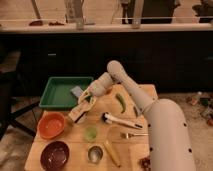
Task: Place eraser in paper cup
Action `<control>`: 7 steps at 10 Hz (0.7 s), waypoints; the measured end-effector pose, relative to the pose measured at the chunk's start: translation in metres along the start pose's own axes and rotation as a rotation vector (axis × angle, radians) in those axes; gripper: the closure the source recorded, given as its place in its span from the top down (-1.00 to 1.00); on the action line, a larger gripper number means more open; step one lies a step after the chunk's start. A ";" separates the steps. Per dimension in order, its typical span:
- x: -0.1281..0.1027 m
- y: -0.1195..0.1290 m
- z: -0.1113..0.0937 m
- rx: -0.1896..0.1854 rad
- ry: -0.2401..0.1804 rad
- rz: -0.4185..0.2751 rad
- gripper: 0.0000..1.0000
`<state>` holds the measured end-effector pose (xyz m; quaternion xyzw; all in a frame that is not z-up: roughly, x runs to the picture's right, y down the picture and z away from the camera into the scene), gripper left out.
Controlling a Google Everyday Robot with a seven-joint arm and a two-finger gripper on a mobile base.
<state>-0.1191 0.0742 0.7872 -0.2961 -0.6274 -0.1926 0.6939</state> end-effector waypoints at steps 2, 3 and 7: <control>0.000 0.000 0.001 -0.001 -0.001 0.000 -0.11; 0.000 0.000 0.001 -0.001 -0.001 0.000 0.05; 0.000 -0.001 0.001 -0.002 -0.001 -0.001 0.60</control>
